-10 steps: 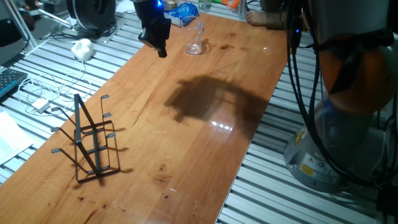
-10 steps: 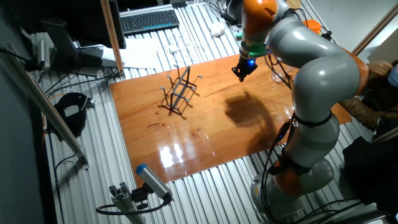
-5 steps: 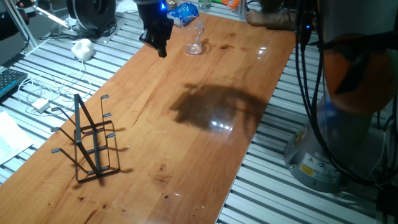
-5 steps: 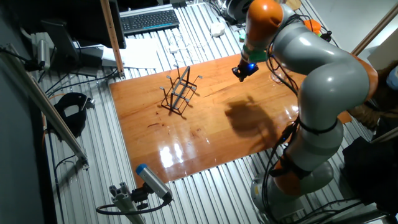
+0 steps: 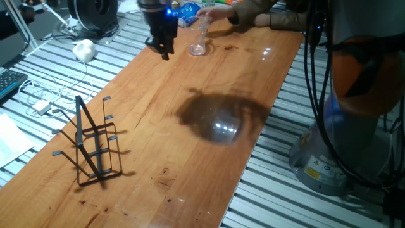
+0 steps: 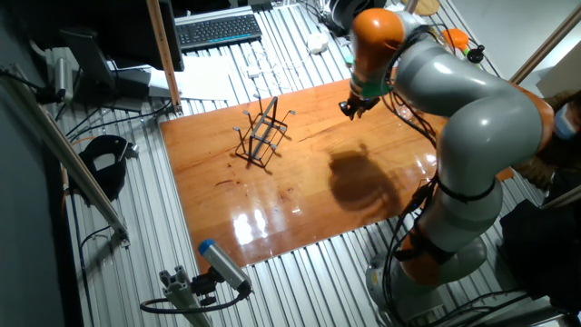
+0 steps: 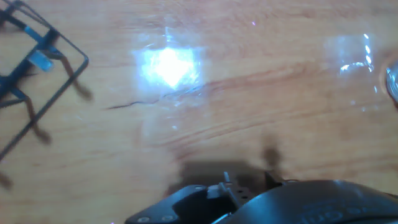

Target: Put the cup on the cup rack

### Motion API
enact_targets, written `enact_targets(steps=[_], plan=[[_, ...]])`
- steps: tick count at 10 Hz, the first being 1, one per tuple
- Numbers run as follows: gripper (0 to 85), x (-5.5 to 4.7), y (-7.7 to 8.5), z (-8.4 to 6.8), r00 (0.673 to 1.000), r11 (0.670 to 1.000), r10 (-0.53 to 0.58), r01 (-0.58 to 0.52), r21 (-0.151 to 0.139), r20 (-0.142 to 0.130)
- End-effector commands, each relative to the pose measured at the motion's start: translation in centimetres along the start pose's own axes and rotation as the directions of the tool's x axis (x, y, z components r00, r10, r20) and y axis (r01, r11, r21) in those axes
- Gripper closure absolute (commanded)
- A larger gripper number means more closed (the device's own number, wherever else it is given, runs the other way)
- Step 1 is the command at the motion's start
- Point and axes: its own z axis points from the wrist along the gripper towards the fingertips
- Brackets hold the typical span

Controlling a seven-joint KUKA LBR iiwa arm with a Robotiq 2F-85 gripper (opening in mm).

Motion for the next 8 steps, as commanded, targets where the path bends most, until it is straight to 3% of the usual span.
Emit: enact_targets(steps=[1, 2, 3, 5, 6, 8], plan=[[51.0, -0.1, -5.7, 0.9, 1.000, 1.000, -0.017, 0.017, -0.002, 0.002], [51.0, -0.3, -8.0, 1.4, 0.999, 0.999, -0.035, 0.035, -0.025, -0.001], [51.0, -0.5, -10.8, 1.5, 0.998, 0.997, -0.069, 0.069, -0.030, -0.001], [51.0, -0.8, -14.1, 0.9, 0.994, 0.994, -0.107, 0.107, -0.038, -0.007], [51.0, -0.9, -15.5, 0.5, 0.993, 0.992, -0.121, 0.121, -0.025, -0.010], [51.0, -1.3, -18.8, 0.2, 0.989, 0.988, -0.147, 0.146, -0.052, -0.006]])
